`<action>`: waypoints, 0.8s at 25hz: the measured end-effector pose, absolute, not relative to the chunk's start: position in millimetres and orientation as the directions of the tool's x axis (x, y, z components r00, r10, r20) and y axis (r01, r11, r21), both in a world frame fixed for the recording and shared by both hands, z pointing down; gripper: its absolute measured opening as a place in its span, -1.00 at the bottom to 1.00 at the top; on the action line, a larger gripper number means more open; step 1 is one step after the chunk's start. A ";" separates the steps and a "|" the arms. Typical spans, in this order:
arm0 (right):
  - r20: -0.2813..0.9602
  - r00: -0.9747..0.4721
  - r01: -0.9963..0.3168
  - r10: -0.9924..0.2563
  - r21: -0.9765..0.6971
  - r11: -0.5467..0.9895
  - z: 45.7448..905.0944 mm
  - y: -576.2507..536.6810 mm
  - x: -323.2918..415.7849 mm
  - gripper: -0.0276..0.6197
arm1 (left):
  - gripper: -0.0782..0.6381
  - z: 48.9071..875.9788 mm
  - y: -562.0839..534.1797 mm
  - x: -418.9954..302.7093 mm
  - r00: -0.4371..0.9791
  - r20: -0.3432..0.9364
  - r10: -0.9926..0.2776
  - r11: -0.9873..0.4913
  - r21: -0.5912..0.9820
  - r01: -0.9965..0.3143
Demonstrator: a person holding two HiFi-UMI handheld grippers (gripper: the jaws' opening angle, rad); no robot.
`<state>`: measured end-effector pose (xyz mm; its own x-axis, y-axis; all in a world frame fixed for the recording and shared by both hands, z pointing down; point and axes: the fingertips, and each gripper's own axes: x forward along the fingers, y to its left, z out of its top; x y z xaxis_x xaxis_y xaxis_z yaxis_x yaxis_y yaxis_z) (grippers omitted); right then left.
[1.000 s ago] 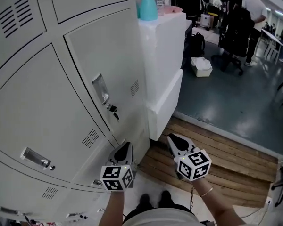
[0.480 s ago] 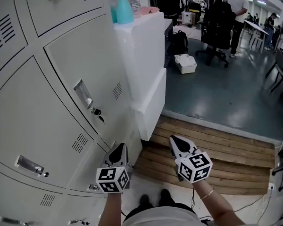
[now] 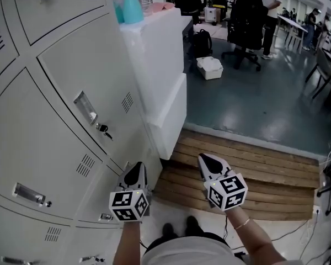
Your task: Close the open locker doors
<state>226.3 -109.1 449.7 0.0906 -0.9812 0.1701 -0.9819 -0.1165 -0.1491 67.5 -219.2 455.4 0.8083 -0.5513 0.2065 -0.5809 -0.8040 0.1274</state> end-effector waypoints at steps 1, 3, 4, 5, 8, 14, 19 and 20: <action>0.171 0.091 -0.982 -0.981 -0.146 -0.117 449.6 -109.4 227.1 -0.91 | -0.72 455.0 -219.4 68.6 0.808 0.206 -0.551 -0.804 0.126 -0.581; 0.173 0.089 -0.983 -0.981 -0.141 -0.114 449.8 -110.7 228.3 -0.91 | -0.72 454.8 -220.5 69.5 0.807 0.206 -0.554 -0.803 0.122 -0.583; 0.175 0.086 -0.984 -0.981 -0.140 -0.111 450.5 -111.3 228.6 -0.91 | -0.72 455.1 -221.1 69.4 0.805 0.207 -0.556 -0.802 0.121 -0.585; 0.178 0.083 -0.984 -0.981 -0.142 -0.109 451.7 -111.8 228.9 -0.91 | -0.72 455.6 -221.5 69.0 0.802 0.209 -0.560 -0.799 0.119 -0.589; 0.189 0.071 -0.984 -0.979 -0.149 -0.100 457.0 -113.8 229.4 -0.91 | -0.72 457.4 -223.4 68.1 0.793 0.215 -0.570 -0.790 0.118 -0.601; 0.205 0.046 -0.985 -0.978 -0.154 -0.079 465.0 -122.4 231.6 -0.91 | -0.72 460.7 -228.6 69.7 0.778 0.224 -0.587 -0.777 0.116 -0.619; 0.205 0.027 -0.988 -0.978 -0.146 -0.058 464.9 -131.9 234.1 -0.91 | -0.72 461.7 -234.6 72.3 0.769 0.225 -0.598 -0.767 0.115 -0.631; 0.205 0.024 -0.988 -0.978 -0.145 -0.054 464.7 -133.7 234.4 -0.91 | -0.72 461.9 -235.8 72.9 0.767 0.225 -0.600 -0.766 0.114 -0.633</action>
